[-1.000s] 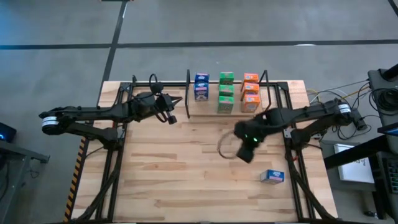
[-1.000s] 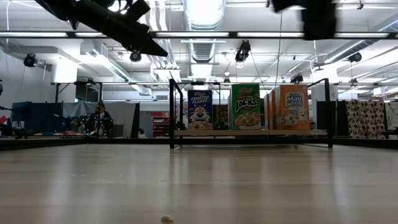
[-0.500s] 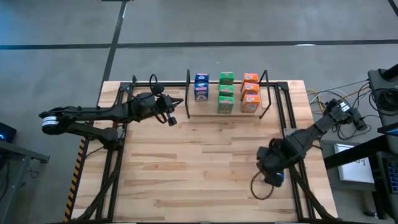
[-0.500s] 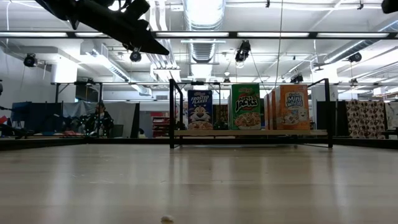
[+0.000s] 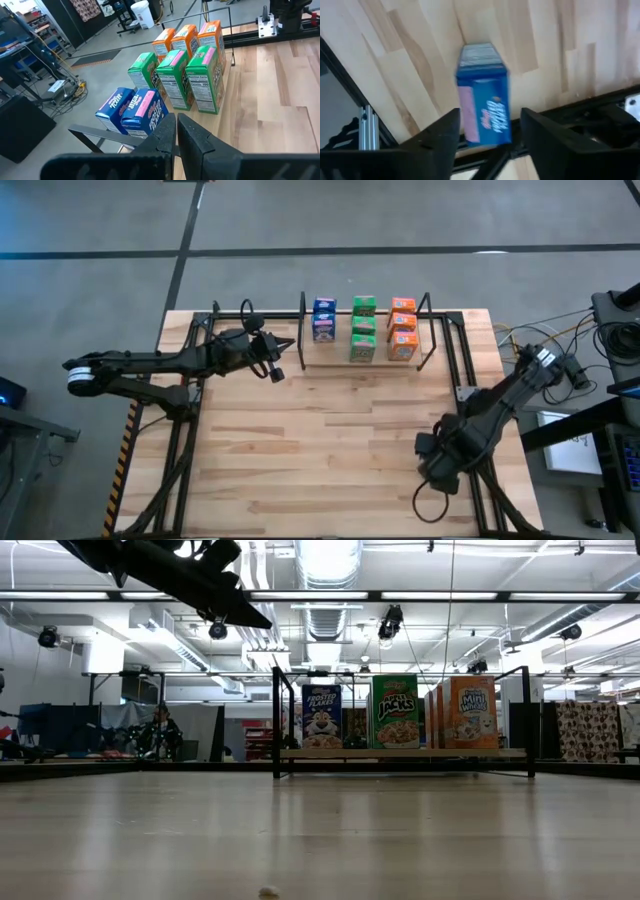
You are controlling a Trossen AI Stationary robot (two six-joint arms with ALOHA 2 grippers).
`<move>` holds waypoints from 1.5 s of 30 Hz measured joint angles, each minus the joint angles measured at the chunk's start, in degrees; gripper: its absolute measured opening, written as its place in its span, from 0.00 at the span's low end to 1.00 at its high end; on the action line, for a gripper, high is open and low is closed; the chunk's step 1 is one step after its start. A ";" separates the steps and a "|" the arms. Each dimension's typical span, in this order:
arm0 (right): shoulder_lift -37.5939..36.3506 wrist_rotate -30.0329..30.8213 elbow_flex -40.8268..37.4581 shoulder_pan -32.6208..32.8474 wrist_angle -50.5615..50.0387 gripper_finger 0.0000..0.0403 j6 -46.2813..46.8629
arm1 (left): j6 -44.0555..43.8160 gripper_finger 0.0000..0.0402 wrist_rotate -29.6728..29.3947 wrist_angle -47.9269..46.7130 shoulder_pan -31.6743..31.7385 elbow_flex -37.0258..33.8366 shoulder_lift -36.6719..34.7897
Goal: Stack cereal on shelf
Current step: Put the blue cereal box aligned with the other green cereal boxes on the shelf
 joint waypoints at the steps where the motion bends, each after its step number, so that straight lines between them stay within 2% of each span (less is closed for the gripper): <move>1: 0.95 0.04 0.00 0.55 0.63 0.51 0.18 | 0.00 0.00 -0.02 -0.02 0.00 0.00 -0.01; 7: 5.23 -0.45 -0.03 2.68 0.95 0.65 0.43 | 0.00 0.00 -0.04 -0.22 0.00 0.00 -0.02; 14: 6.07 0.89 -0.23 3.19 1.10 0.69 -0.65 | 0.00 0.00 -0.06 -0.24 0.00 0.00 -0.02; 22: 5.88 0.98 -0.44 3.17 1.27 0.66 -0.48 | 0.11 0.00 -0.09 -0.26 0.00 0.00 -0.02; 33: 5.93 0.98 -5.02 3.15 4.31 0.62 0.09 | 0.22 0.00 -0.09 -0.28 0.00 0.00 -0.02; 45: 5.86 0.87 -4.74 2.95 4.82 0.45 0.06 | 0.22 0.00 -0.09 -0.26 0.00 0.00 -0.02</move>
